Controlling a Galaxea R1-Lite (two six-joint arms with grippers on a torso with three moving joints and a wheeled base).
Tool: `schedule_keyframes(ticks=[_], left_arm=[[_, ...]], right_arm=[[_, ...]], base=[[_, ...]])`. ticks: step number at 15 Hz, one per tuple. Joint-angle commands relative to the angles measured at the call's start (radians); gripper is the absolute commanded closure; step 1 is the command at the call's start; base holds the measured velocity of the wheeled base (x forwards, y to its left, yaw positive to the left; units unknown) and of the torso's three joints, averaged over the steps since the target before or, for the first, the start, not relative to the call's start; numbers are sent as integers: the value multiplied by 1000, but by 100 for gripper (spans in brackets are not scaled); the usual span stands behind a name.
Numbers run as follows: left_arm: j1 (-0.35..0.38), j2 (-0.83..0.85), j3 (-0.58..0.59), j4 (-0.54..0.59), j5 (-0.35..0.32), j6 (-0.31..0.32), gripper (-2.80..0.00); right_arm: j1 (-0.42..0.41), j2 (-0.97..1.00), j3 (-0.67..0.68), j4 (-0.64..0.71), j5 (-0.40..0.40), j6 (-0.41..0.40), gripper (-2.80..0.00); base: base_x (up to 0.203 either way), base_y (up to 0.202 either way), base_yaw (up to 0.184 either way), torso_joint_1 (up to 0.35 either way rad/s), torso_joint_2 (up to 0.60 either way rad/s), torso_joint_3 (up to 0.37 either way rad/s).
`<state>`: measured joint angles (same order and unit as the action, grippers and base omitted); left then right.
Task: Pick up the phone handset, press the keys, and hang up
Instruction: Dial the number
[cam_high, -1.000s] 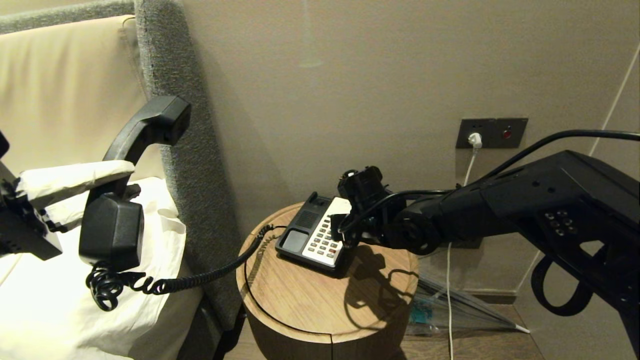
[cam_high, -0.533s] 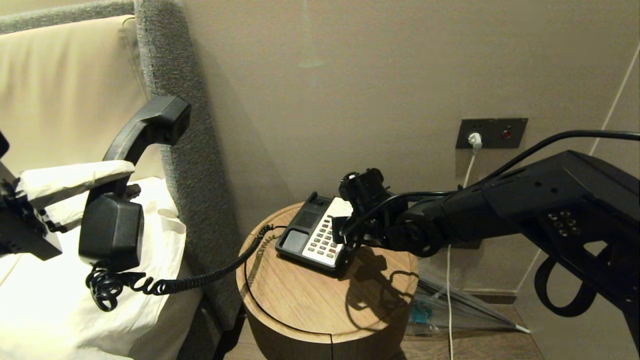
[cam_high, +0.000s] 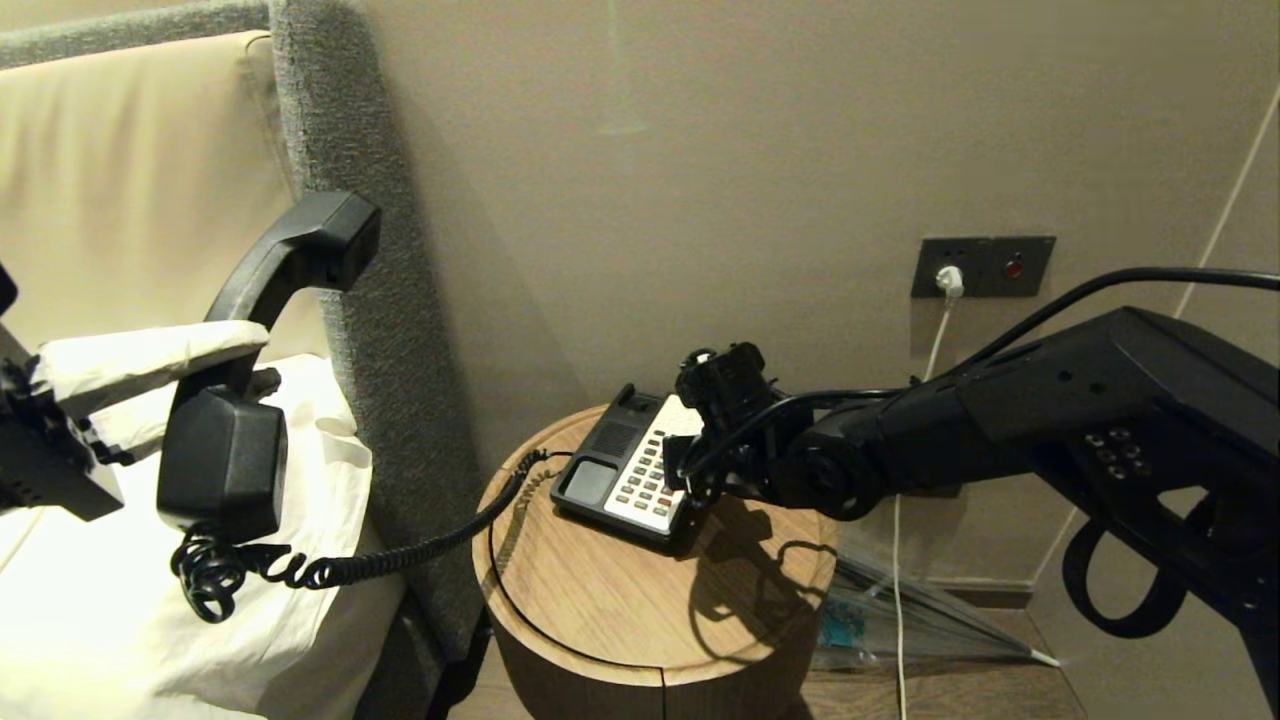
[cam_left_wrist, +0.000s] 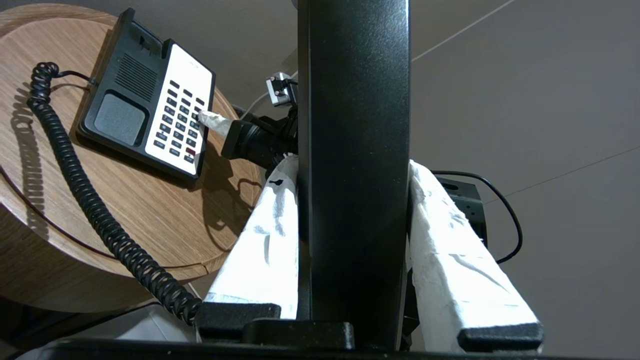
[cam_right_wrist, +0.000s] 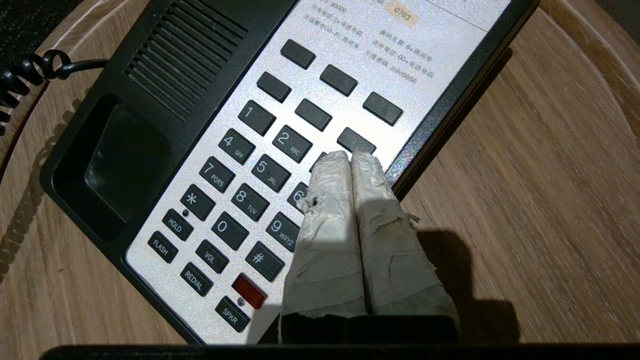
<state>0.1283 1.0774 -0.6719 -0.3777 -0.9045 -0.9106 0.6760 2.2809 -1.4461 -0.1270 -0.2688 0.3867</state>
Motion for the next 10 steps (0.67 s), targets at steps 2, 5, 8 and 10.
schedule_keyframes(ticks=[2, 5, 8, 10], left_arm=[[1, 1, 2, -3, -5, -5, 0], [1, 0, 2, -3, -5, -5, 0], [1, 1, 3, -3, -5, -5, 0], [1, 1, 3, -4, -5, -5, 0]], right_arm=[[1, 3, 12, 4, -3, 0, 0], [2, 3, 30, 0, -4, -10, 0], [2, 9, 30, -2, -4, -15, 0], [4, 17, 27, -2, -7, -17, 0]], base=[[0, 0, 0, 0, 0, 0], [0, 0, 0, 0, 0, 0], [0, 0, 0, 0, 0, 0], [0, 0, 0, 0, 0, 0]])
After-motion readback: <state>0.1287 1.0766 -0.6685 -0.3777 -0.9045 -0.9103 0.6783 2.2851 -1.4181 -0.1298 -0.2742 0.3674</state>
